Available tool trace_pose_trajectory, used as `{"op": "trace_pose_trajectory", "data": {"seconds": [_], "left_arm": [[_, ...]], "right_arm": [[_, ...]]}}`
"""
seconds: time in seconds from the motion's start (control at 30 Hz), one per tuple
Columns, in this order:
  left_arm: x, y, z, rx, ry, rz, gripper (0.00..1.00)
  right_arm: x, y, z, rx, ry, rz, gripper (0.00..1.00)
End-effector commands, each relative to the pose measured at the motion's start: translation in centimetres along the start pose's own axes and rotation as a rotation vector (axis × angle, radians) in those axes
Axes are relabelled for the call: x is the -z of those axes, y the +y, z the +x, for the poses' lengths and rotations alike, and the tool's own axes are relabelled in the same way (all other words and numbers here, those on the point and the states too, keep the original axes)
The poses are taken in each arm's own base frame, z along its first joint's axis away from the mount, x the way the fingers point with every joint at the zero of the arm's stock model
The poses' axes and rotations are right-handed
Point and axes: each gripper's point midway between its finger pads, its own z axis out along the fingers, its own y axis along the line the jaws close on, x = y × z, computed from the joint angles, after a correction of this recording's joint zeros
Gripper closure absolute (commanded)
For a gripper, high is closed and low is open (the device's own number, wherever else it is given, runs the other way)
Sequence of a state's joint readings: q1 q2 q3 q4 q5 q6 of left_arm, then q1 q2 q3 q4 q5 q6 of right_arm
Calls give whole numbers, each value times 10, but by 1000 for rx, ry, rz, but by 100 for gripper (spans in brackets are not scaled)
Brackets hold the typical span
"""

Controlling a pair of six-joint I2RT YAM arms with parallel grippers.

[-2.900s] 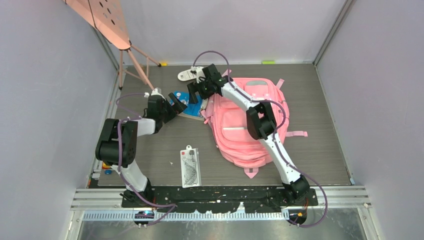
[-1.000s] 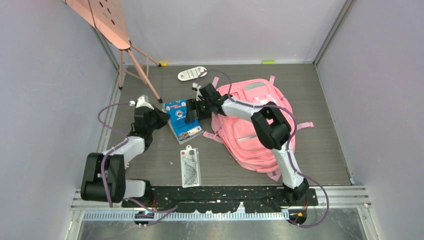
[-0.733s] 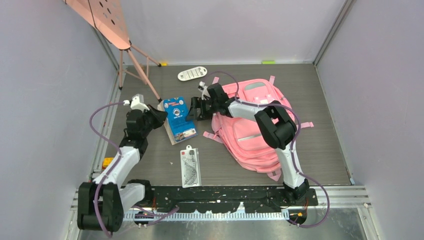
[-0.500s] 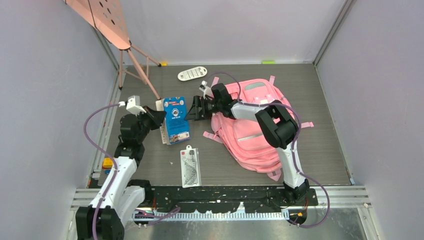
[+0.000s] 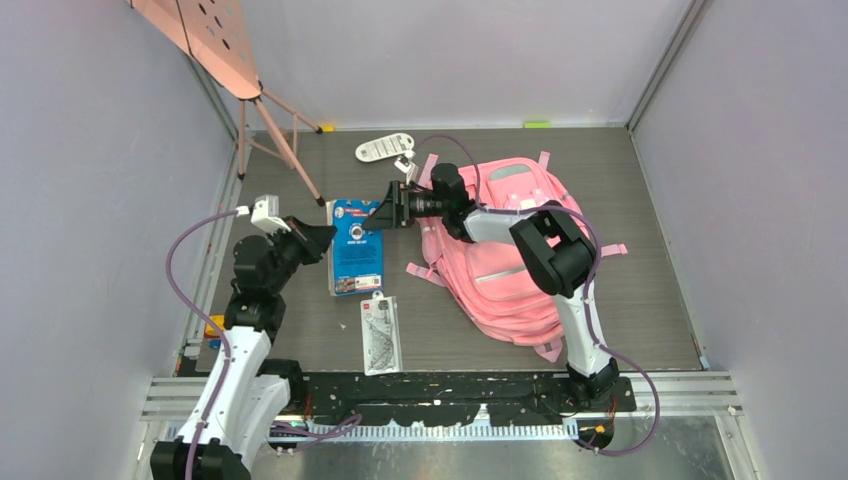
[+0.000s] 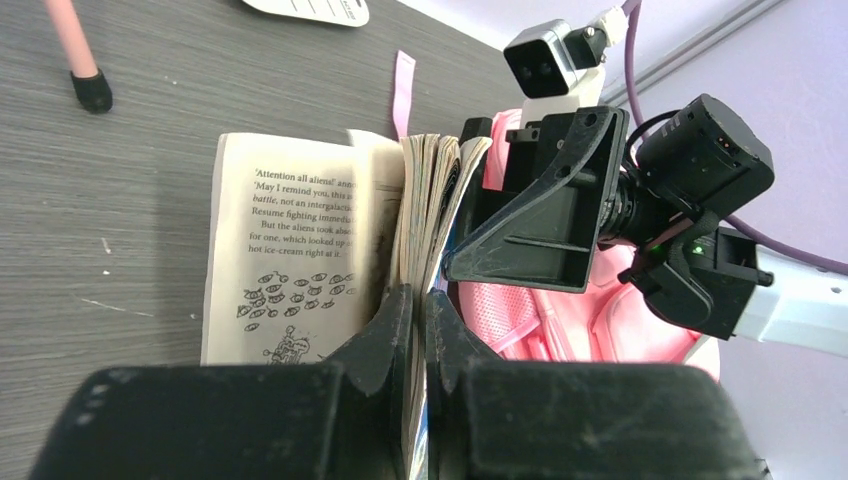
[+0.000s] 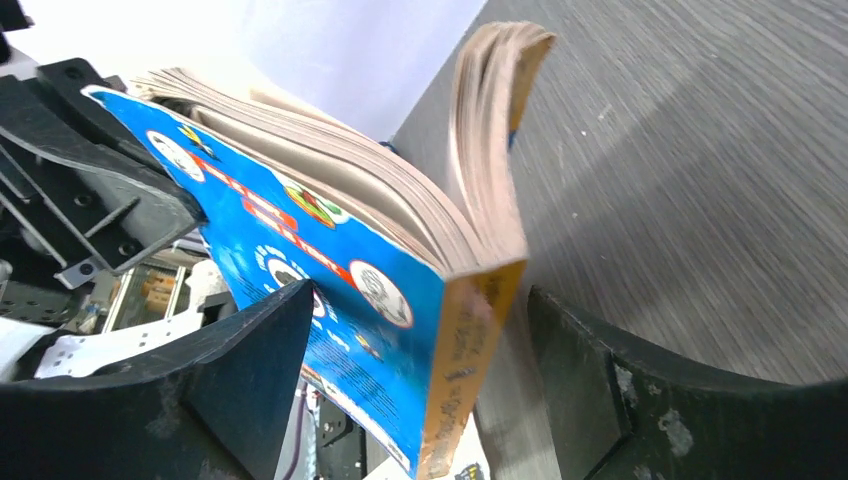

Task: Pack the student bag
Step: Pick up the book from the center of the board.

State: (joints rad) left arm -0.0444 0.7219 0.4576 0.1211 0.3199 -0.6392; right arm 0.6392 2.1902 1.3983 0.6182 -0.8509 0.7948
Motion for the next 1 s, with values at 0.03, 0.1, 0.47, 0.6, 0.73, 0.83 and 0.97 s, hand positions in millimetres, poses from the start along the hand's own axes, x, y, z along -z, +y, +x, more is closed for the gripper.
{"op": "trace_pose_trajectory", "data": {"seconds": [0.03,0.1,0.47,0.6,0.73,0.83,0.97], "left_arm": [[7,-36,-34,-32,-91,124,100],[7,-36,-35,-36,-92,121,100],[14,-34,-36,-149,-45,84,24],[18,-47,-36,-196,-14,142,1],[24,-68,-34,-189,17,244,0],[33,-96,-31,-186,63,394,0],[48,-134,-23,-114,179,619,0]], "right_arm": [[1,62,-30,128,-57,-160,24],[3,71,-33,131,-66,-174,37],[48,127,-50,247,-177,-113,99],[72,155,-47,303,-163,-77,99],[96,187,-40,374,-137,-70,99],[117,215,-36,452,-134,-68,99],[136,239,-24,490,-94,-78,99]]}}
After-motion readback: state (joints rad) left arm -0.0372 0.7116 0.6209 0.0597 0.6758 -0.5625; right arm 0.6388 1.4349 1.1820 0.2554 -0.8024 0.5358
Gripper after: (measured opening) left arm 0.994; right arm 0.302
